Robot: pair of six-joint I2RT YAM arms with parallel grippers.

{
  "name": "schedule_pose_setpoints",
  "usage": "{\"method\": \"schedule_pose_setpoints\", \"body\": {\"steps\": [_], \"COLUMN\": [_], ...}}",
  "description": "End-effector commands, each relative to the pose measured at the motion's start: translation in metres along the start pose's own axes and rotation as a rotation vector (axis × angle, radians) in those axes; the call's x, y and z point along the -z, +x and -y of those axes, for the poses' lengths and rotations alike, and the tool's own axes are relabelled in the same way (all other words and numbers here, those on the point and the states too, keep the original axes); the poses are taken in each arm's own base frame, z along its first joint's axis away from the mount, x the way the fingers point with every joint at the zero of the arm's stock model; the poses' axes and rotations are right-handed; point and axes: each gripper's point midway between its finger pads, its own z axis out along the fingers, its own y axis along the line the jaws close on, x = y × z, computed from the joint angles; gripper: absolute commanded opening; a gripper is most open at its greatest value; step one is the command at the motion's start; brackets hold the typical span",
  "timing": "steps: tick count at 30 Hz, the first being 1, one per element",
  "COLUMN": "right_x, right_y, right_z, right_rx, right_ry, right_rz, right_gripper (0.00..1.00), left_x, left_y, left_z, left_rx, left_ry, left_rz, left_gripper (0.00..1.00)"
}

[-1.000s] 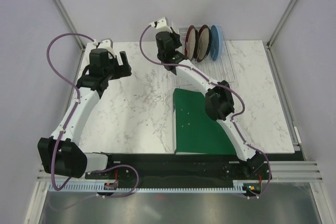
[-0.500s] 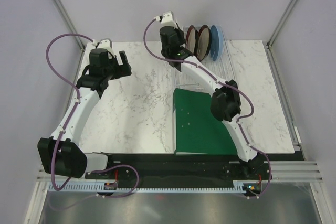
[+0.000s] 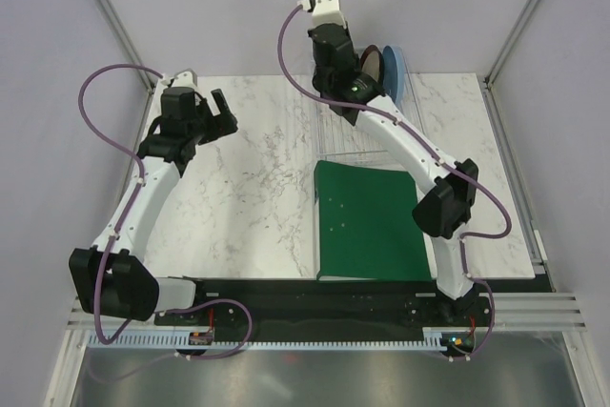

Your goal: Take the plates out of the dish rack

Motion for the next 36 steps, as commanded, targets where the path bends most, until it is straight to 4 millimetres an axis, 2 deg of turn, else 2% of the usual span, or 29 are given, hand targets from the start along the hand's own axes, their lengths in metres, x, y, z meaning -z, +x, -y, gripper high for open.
{"method": "schedule_pose_setpoints", "body": {"steps": [1, 2, 4, 5, 6, 7, 8, 13, 14, 15, 16, 17, 18, 20, 21, 22, 23, 24, 25, 26, 27, 28, 30, 31, 32, 33, 35, 36], "right_x": [0.034, 0.042, 0.053, 0.063, 0.068, 0.072, 0.081, 0.102, 0.105, 0.110, 0.111, 0.106, 0.108, 0.092, 0.095, 0.077, 0.072, 0.070, 0.068, 0.067, 0.067, 0.068, 0.068, 0.071, 0.071, 0.070, 0.073, 0.074], "right_y": [-0.070, -0.076, -0.076, -0.082, -0.079, -0.078, -0.080, -0.079, -0.081, -0.081, -0.081, -0.080, -0.082, -0.073, -0.073, -0.061, -0.061, -0.059, -0.049, -0.050, -0.048, -0.040, -0.036, -0.024, -0.028, -0.012, -0.008, 0.006], "right_z": [0.019, 0.017, 0.000, -0.001, -0.004, -0.007, -0.009, -0.009, -0.005, -0.010, -0.008, 0.004, 0.003, 0.021, 0.016, 0.031, 0.035, 0.037, 0.036, 0.036, 0.034, 0.027, 0.022, 0.017, 0.016, 0.012, 0.008, 0.004], "right_rx": [-0.175, -0.186, -0.198, -0.213, -0.211, -0.221, -0.254, -0.315, -0.337, -0.380, -0.410, -0.437, -0.494, -0.548, -0.614, -0.656, -0.694, -0.719, -0.762, -0.778, -0.792, -0.806, -0.828, -0.852, -0.881, -0.907, -0.932, -0.934], "right_ry": [-0.066, -0.097, -0.207, -0.245, -0.282, -0.312, -0.360, -0.476, -0.493, -0.551, -0.570, -0.570, -0.617, -0.608, -0.690, -0.676, -0.699, -0.732, -0.769, -0.795, -0.812, -0.853, -0.879, -0.909, -0.943, -0.965, -0.998, -1.001], "right_rz": [0.137, 0.143, 0.124, 0.126, 0.106, 0.098, 0.093, 0.062, 0.059, 0.039, 0.028, 0.018, 0.003, -0.025, -0.055, -0.086, -0.084, -0.092, -0.130, -0.123, -0.134, -0.169, -0.184, -0.228, -0.208, -0.243, -0.260, -0.289], "right_gripper": [0.07, 0.08, 0.08, 0.08, 0.08, 0.08, 0.08, 0.08, 0.08, 0.08, 0.06, 0.06, 0.05, 0.05, 0.03, 0.02, 0.02, 0.02, 0.01, 0.02, 0.02, 0.02, 0.01, 0.01, 0.01, 0.02, 0.01, 0.01], "left_x": [0.011, 0.011, 0.010, 0.009, 0.004, 0.002, 0.000, -0.001, 0.001, 0.000, -0.001, -0.001, -0.001, -0.001, 0.001, 0.002, 0.007, 0.009, 0.011, 0.011, 0.012, 0.012, 0.010, 0.009, 0.008, 0.006, 0.006, 0.005], "left_y": [-0.026, -0.025, -0.022, -0.022, -0.018, -0.017, -0.015, -0.013, -0.017, -0.015, -0.015, -0.014, -0.014, -0.007, -0.011, -0.013, -0.008, -0.016, -0.016, -0.008, -0.013, -0.012, -0.006, -0.007, -0.005, -0.003, -0.004, -0.003], "left_z": [0.003, 0.006, 0.013, 0.018, 0.025, 0.028, 0.032, 0.057, 0.065, 0.065, 0.067, 0.068, 0.070, 0.066, 0.067, 0.068, 0.068, 0.074, 0.075, 0.076, 0.080, 0.082, 0.085, 0.086, 0.086, 0.085, 0.087, 0.088], "left_rx": [0.037, 0.035, 0.041, 0.043, 0.046, 0.053, 0.065, 0.070, 0.069, 0.072, 0.072, 0.078, 0.081, 0.104, 0.106, 0.112, 0.133, 0.127, 0.155, 0.162, 0.157, 0.172, 0.181, 0.186, 0.192, 0.198, 0.210, 0.215], "left_ry": [0.003, 0.023, 0.065, 0.093, 0.127, 0.143, 0.163, 0.311, 0.359, 0.372, 0.384, 0.409, 0.423, 0.438, 0.460, 0.477, 0.509, 0.556, 0.576, 0.603, 0.635, 0.651, 0.678, 0.685, 0.687, 0.688, 0.707, 0.719], "left_rz": [0.084, 0.082, 0.062, 0.052, 0.025, 0.014, 0.001, -0.021, -0.003, -0.003, -0.001, 0.000, 0.003, -0.005, 0.022, 0.038, 0.031, 0.078, 0.078, 0.061, 0.088, 0.084, 0.064, 0.065, 0.059, 0.048, 0.045, 0.043], "left_gripper": [1.00, 1.00, 1.00, 1.00, 0.87, 0.81, 0.80, 0.89, 0.89, 0.86, 0.86, 0.86, 0.85, 0.84, 0.80, 0.79, 0.76, 0.71, 0.72, 0.72, 0.79, 0.84, 0.90, 0.91, 0.95, 0.97, 1.00, 1.00]}}
